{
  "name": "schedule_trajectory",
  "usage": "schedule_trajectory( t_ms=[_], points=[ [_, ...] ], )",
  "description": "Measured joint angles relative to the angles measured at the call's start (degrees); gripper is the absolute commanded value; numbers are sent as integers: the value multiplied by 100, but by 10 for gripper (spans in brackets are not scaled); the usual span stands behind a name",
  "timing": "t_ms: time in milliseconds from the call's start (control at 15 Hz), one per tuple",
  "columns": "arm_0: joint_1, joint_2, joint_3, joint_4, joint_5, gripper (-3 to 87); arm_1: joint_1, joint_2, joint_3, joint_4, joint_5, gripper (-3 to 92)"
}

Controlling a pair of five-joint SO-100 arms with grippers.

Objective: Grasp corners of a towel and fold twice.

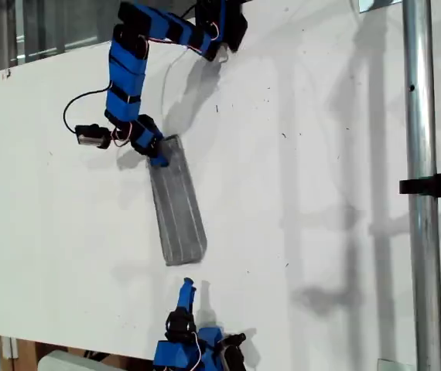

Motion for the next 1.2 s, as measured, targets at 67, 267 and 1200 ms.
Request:
schedule_trajectory(
  t_ms=[67, 267, 1200],
  points=[
    [53, 0, 0, 0, 0, 137, -132, -26, -185, 123, 9, -2],
    [158, 0, 18, 0, 0, 121, -167, 439, -53, 1459, 62, -2],
    [659, 18, 914, -316, -387, 121, -1406, 2224, -88, 1714, 1635, -3]
  ],
)
